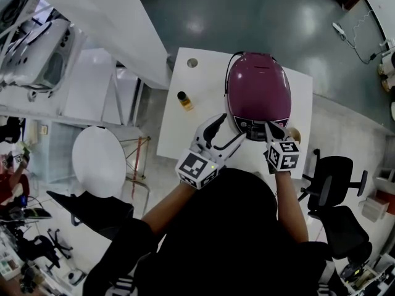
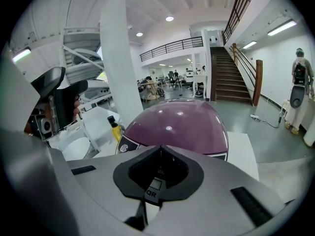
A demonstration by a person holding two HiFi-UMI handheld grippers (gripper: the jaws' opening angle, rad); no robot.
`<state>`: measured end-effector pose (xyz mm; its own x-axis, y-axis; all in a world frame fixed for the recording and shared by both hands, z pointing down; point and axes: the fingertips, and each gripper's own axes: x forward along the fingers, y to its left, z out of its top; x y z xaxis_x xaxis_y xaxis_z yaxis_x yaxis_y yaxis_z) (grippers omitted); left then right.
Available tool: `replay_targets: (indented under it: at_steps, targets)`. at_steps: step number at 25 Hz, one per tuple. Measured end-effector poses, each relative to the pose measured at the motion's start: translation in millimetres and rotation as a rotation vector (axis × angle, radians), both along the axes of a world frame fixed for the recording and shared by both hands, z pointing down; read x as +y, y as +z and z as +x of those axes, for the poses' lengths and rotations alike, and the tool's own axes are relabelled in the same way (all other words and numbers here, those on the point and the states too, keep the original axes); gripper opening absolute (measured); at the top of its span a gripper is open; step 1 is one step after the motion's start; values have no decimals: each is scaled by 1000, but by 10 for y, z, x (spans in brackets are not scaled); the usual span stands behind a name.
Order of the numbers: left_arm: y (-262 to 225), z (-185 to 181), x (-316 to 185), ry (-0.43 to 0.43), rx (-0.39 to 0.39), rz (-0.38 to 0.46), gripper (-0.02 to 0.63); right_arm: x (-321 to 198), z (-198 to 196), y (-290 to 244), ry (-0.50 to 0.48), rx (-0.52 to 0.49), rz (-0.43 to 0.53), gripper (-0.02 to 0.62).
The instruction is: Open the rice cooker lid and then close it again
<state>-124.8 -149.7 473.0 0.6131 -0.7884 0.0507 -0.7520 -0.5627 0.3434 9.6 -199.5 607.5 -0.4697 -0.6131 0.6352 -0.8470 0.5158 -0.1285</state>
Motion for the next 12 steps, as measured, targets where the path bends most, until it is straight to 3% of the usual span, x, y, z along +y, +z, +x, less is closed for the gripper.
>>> replay_targets:
  at_steps: [12]
  targets:
    - [0,12,9,18,19,-16,275,22,1,19,17,90,42,0]
